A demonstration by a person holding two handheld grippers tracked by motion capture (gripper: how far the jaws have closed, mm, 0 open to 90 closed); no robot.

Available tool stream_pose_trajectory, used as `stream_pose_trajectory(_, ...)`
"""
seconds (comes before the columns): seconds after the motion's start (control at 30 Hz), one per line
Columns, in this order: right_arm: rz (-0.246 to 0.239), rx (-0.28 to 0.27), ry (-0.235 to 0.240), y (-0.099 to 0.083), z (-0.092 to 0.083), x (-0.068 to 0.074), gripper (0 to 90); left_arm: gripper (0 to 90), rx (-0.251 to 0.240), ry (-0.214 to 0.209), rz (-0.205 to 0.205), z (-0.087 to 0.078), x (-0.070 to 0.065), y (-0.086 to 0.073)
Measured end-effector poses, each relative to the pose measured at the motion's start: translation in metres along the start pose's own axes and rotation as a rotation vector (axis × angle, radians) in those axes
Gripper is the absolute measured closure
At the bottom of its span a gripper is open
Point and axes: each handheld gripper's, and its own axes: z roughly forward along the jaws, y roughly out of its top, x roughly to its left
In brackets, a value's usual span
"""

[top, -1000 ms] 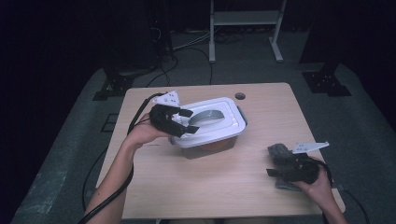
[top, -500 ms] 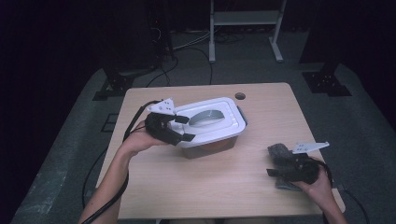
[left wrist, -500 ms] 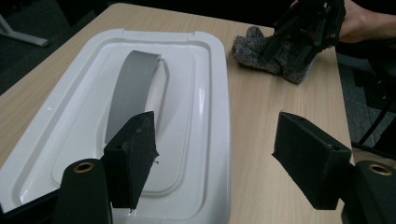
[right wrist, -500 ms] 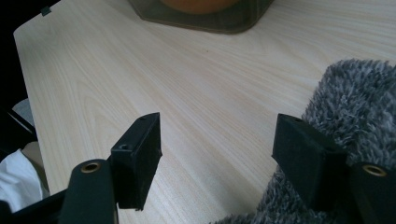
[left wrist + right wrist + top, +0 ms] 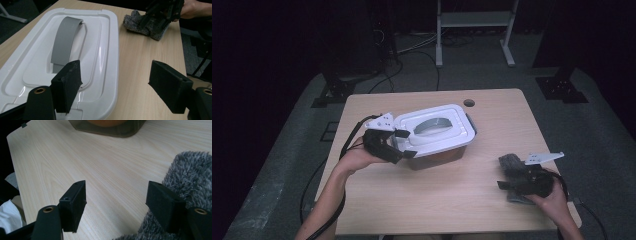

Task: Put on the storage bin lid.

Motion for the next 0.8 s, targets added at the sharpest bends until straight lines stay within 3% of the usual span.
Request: stream_pose_trajectory(0.8,0.005,0.007,-0.006,-0.001,0.002,0.0,30.7,18.9,-0.004,0.023,-0.045,-0.015,-0.013,-0.045)
